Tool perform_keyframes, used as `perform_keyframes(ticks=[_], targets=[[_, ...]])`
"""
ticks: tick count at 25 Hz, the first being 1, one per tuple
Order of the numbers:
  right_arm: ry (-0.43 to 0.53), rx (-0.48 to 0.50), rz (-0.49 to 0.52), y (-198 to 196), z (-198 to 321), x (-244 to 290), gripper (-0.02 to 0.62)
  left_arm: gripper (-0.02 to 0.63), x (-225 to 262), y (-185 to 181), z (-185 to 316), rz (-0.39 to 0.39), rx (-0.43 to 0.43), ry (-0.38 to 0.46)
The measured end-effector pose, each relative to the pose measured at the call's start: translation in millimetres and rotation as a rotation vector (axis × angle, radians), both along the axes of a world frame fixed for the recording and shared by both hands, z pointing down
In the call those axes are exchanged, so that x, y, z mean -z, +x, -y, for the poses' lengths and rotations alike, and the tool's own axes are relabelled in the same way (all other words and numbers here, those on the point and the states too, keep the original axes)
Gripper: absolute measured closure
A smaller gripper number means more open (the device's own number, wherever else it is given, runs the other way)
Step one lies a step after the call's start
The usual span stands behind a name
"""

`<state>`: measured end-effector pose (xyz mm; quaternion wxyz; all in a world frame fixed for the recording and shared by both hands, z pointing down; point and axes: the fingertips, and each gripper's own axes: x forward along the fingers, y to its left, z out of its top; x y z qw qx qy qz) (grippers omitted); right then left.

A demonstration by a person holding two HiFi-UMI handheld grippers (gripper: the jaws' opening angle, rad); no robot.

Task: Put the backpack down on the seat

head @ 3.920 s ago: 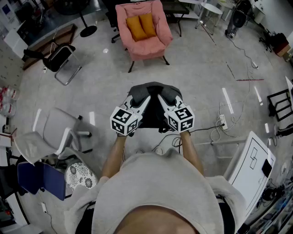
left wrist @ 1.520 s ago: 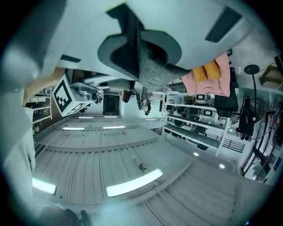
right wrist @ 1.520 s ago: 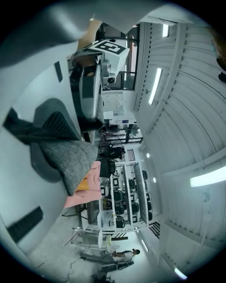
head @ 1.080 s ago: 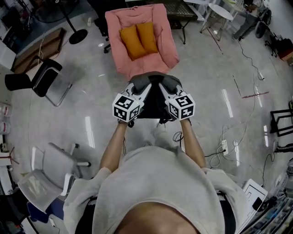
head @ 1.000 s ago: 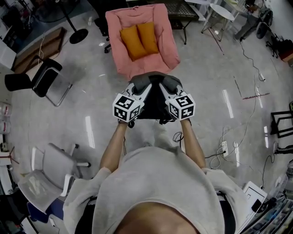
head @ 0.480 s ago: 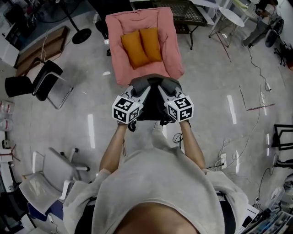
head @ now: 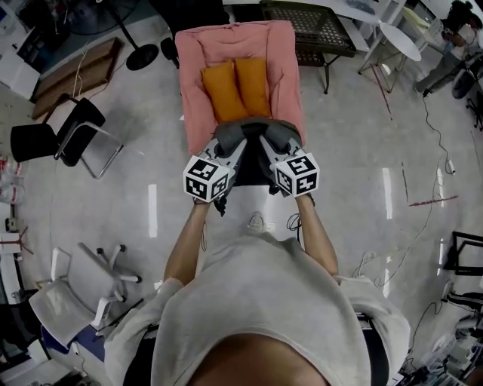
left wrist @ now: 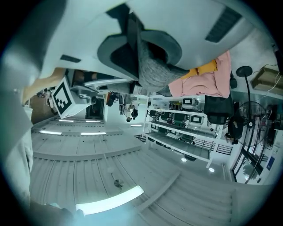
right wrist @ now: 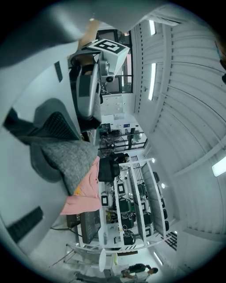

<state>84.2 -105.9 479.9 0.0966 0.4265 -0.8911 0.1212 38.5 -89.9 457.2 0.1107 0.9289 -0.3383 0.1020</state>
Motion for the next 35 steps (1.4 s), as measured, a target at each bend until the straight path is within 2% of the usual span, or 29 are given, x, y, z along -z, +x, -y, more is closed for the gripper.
perform_keyframes(ticks=[9,15,25,30,35], targets=[[-0.014,0.048,0.003,8.8,68.5,-8.3,0.571,0.574,-7.0,9.5,63.5,0.008,0.046,-0.009],[-0.049,0.066,0.002,-6.6,108.8,-24.9,0.571,0.574,-21.8,-5.2,104.4,0.012,0.062,-0.037],[-0.131,0.044,-0.019,-40.4,184.4,-60.0,0.571,0.574,-55.0,-39.4,184.9,-0.013,0.044,-0.111],[-0.178,0.024,-0.037,-45.0,228.6,-77.2,0.571,0.574,-70.7,-46.8,228.3,-0.022,0.022,-0.153],[-0.189,-0.007,-0.044,-56.6,251.7,-84.1,0.571,0.574,-77.0,-59.8,251.8,-0.022,-0.002,-0.168]])
